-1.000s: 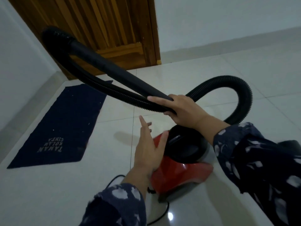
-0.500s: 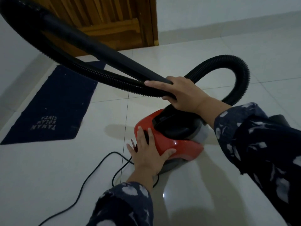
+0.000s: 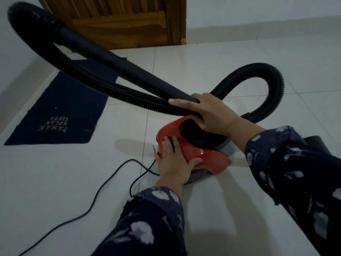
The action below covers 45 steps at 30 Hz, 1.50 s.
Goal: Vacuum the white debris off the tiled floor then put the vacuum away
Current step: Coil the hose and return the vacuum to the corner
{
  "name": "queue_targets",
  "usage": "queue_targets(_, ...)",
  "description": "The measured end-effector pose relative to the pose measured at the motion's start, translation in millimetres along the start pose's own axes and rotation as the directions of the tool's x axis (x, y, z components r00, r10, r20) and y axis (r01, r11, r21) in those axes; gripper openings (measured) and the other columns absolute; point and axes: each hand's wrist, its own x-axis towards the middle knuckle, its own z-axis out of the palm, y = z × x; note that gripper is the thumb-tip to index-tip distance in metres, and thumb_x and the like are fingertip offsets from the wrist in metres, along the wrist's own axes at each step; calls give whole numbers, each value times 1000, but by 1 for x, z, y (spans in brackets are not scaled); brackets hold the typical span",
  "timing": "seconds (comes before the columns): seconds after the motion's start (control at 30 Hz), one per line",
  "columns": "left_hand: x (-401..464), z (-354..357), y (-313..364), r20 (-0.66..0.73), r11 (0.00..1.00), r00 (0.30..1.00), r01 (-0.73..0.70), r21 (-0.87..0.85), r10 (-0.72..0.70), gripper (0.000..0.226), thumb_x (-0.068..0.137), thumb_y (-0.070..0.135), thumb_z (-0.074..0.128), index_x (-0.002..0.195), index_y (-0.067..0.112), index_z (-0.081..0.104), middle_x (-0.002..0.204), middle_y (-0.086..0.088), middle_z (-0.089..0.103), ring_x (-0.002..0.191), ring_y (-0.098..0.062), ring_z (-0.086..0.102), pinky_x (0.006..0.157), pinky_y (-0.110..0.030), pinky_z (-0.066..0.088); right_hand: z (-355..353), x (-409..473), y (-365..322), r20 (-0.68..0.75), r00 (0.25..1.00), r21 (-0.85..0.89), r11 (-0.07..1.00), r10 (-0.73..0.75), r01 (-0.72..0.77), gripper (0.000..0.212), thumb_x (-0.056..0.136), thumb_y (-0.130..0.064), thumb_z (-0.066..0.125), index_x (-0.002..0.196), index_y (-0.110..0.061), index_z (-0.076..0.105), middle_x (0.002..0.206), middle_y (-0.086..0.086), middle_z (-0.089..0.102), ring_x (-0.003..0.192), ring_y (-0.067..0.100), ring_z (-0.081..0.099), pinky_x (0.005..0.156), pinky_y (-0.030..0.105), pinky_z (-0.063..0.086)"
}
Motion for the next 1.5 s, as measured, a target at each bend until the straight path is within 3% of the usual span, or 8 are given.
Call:
queue_targets(0.23,6,0,-7,26,999,999,-35,10,35,107,85,77,35,156,16,-15,163,-14,-17,152,-27,-7,122,-46,-7,5,3,2,22,1000,8,1000,2,-2,69,89,-17,59,143,-37,20,77,9,53,62,24,47,61,31,37)
queue_targets(0.5,7,-1,-5,94,1000,995,-20,-9,21,109,84,79,33,154,18,-23,160,-10,-28,151,-26,-16,121,-54,-5,4,1,0,12,999,-14,999,33,-33,68,88,-16,59,142,-36,23,78,10,54,61,25,47,62,28,35)
queue_targets(0.9,4,-9,-9,120,999,992,-41,-20,43,100,89,73,34,156,19,-18,162,-7,-24,152,-24,-11,121,-56,3,3,-3,-2,-6,999,-41,998,51,-51,67,89,-19,55,143,-37,19,79,11,54,64,27,49,63,32,40)
queue_targets(1.0,3,-12,-10,67,997,997,-21,-68,25,89,92,72,25,157,22,-10,165,-4,-12,152,-24,-2,121,-55,5,4,-3,-3,-15,998,-48,997,57,-58,68,88,-17,57,143,-37,21,79,10,54,62,27,48,63,34,42)
queue_targets(1.1,7,-18,-7,-123,989,992,-18,-144,0,83,92,72,22,158,26,-2,162,-4,21,146,-27,26,117,-53,21,7,-3,-5,-23,998,-58,997,56,-58,66,89,-17,55,142,-36,22,76,10,53,59,26,46,61,34,40)
queue_targets(1.27,29,-25,2,-208,845,961,-261,-467,182,76,95,59,42,157,25,17,144,-4,50,130,-25,49,106,-42,43,7,-1,-3,-14,998,-55,996,66,-66,65,89,-16,54,142,-37,22,76,9,53,59,25,45,60,32,36)
queue_targets(1.37,42,-30,9,-211,838,929,-367,-404,305,64,95,55,44,153,31,30,138,-9,53,125,-27,51,102,-44,46,-5,7,-2,-69,995,-50,996,77,-80,63,88,-14,55,139,-36,24,78,9,55,59,24,46,61,34,40)
queue_targets(1.5,48,-44,26,-175,851,892,-451,-269,417,56,101,45,42,153,42,23,130,-12,50,122,-31,51,99,-35,43,-35,20,7,-177,972,-37,985,157,-166,62,89,-13,53,138,-35,23,93,12,61,69,28,55,65,36,48)
